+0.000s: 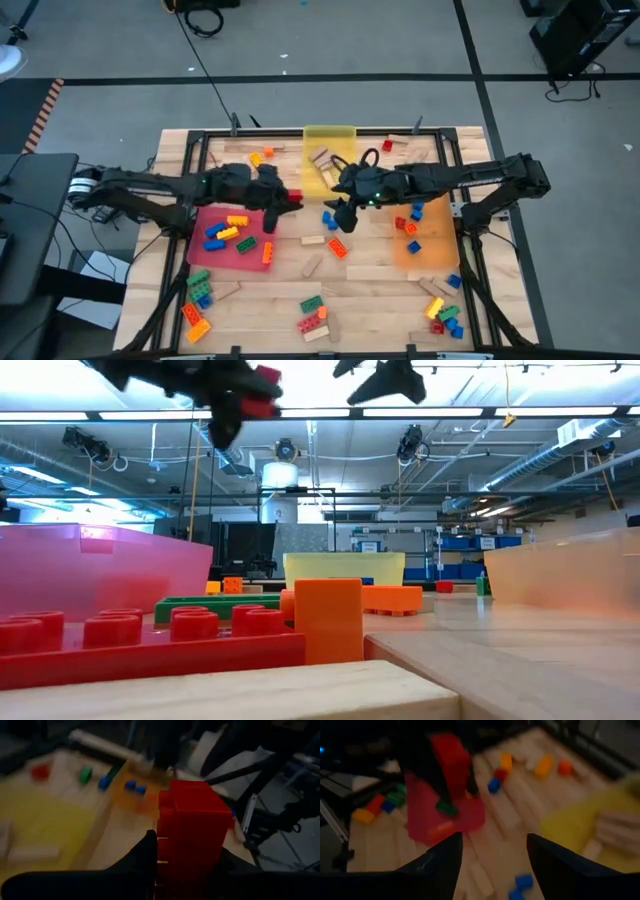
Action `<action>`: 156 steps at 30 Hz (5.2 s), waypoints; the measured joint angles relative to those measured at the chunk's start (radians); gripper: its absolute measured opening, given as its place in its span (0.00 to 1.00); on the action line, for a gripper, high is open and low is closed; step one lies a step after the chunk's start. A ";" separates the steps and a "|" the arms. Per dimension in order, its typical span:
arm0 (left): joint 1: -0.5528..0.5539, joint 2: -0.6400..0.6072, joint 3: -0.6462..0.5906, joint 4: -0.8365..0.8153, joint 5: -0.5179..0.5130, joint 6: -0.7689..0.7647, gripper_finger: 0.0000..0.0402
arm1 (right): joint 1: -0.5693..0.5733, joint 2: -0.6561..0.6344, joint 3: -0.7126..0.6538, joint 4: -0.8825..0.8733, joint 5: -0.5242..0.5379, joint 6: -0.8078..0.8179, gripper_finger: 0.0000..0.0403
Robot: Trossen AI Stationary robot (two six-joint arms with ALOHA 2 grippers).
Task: Sort blocks by size
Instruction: Put the 3 stud red game piece into the pink bin, then put the wooden block into the yellow bin
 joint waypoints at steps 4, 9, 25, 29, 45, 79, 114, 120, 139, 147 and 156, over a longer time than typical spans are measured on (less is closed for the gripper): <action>0.000 -0.111 0.004 -0.293 -0.036 -0.076 0.26 | 0.020 0.000 -0.003 -0.072 -0.004 0.064 0.58; -0.027 -0.167 0.000 -0.684 -0.107 -0.075 0.26 | 0.050 0.000 -0.005 -0.083 0.011 0.081 0.56; -0.038 0.061 -0.114 -0.750 -0.144 -0.021 0.26 | 0.104 0.000 -0.005 -0.064 0.096 0.154 0.53; -0.039 0.109 -0.114 -0.718 -0.131 -0.025 0.30 | 0.113 0.001 -0.005 -0.065 0.103 0.173 0.53; -0.040 0.131 -0.102 -0.713 -0.078 -0.075 0.44 | 0.122 0.001 -0.005 -0.067 0.125 0.186 0.52; -0.040 -0.213 -0.014 -0.757 -0.159 0.005 0.44 | 0.237 0.001 -0.005 -0.599 0.075 1.015 0.50; -0.040 -0.206 -0.014 -0.689 -0.206 0.109 0.44 | 0.737 0.374 -0.005 -0.764 -0.279 1.476 0.62; -0.040 -0.207 -0.014 -0.658 -0.206 0.072 0.44 | 0.743 0.461 -0.005 -0.764 -0.258 1.456 0.67; -0.040 -0.207 -0.014 -0.498 -0.204 -0.054 0.44 | 0.860 0.483 -0.162 -0.615 -0.121 1.764 0.65; -0.039 -0.206 -0.014 -0.488 -0.204 -0.058 0.44 | 0.864 0.467 -0.103 -0.508 0.023 1.742 0.63; -0.040 -0.206 -0.014 -0.470 -0.206 -0.052 0.44 | 0.841 0.377 -0.071 -0.510 0.046 1.696 0.62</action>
